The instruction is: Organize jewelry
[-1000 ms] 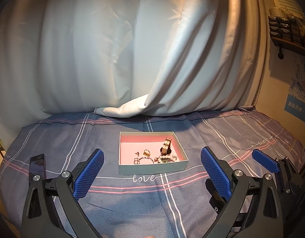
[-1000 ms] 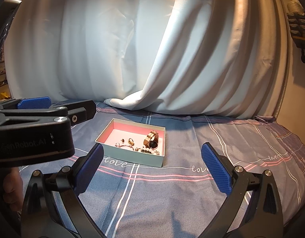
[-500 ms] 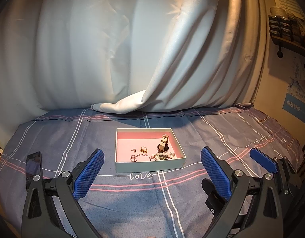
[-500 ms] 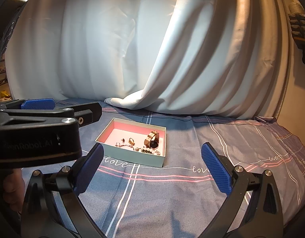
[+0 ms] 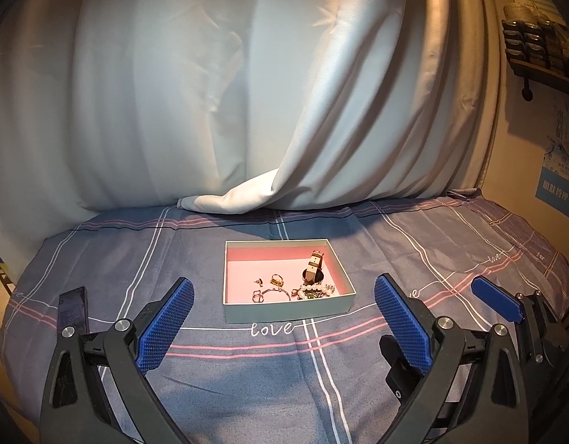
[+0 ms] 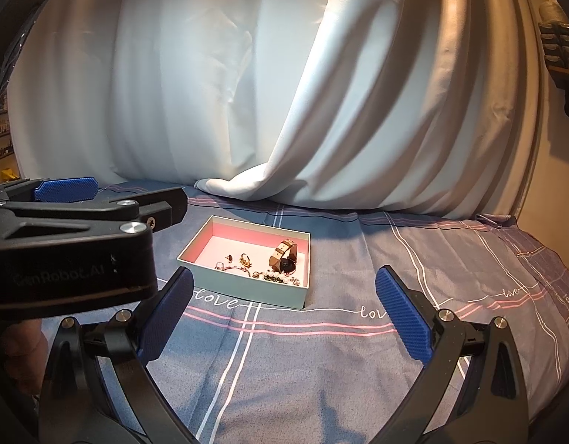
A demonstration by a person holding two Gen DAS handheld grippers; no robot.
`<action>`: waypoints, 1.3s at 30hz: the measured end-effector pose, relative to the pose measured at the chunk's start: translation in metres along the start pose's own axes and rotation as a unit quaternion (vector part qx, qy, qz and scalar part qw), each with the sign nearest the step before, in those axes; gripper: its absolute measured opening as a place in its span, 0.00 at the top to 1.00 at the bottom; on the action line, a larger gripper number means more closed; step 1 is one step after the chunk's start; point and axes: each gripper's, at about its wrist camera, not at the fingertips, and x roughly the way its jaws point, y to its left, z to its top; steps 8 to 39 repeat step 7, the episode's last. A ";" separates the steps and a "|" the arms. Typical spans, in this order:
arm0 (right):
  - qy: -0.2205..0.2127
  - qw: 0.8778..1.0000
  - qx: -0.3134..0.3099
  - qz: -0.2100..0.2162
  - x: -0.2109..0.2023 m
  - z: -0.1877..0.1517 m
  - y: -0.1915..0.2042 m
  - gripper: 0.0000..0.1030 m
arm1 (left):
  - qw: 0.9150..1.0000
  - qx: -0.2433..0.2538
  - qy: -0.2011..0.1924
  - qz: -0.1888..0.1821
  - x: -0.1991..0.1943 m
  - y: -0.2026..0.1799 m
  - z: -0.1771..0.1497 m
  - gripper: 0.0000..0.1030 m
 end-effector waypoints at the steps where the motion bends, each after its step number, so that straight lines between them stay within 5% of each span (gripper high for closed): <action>1: 0.000 1.000 -0.001 0.000 0.000 0.000 0.000 0.06 | 1.000 -0.003 0.002 0.002 0.000 0.001 0.000 0.06; 39: 0.001 1.000 -0.002 0.000 0.001 0.000 0.000 0.06 | 1.000 -0.007 0.009 -0.001 0.003 0.002 -0.001 0.06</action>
